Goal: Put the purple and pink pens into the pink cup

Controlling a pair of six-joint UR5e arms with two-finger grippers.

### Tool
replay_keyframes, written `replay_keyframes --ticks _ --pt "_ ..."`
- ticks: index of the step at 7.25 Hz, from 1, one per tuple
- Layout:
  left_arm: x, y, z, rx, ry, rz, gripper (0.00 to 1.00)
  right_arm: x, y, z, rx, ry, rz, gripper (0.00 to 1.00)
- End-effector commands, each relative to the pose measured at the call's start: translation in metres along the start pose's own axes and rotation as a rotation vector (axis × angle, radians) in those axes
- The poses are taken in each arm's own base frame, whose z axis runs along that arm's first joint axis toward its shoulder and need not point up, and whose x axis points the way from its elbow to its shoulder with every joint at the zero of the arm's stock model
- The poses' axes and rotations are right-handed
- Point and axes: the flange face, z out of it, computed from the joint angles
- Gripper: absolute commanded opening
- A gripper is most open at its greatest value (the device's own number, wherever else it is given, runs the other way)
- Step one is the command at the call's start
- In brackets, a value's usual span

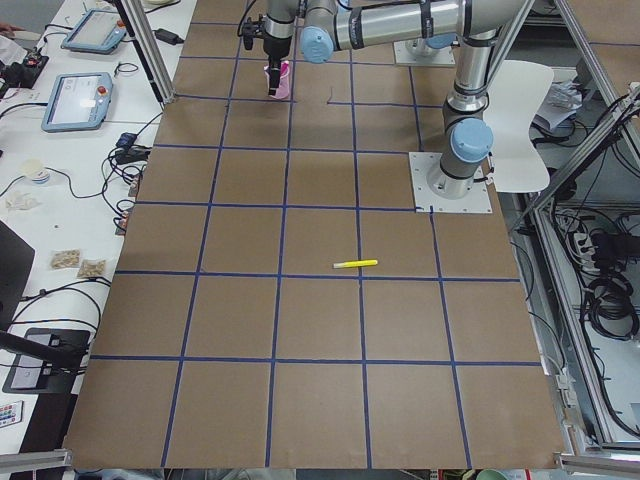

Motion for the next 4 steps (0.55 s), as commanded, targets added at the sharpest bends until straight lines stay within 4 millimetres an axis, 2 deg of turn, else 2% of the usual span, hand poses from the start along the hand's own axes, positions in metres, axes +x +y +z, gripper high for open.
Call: replay_keyframes --ticks 1,2,4 --pt "-0.034 0.025 -0.08 -0.076 0.043 -0.017 1.0 0.001 -0.001 -0.002 0.002 -0.002 0.004 1.0" --pt "-0.03 0.037 -0.105 -0.054 0.045 0.037 1.0 0.0 0.0 -0.001 -0.001 -0.002 0.003 1.0" --pt "-0.029 0.047 -0.112 -0.036 0.045 0.063 1.0 0.0 0.0 -0.001 0.001 -0.002 0.001 1.0"
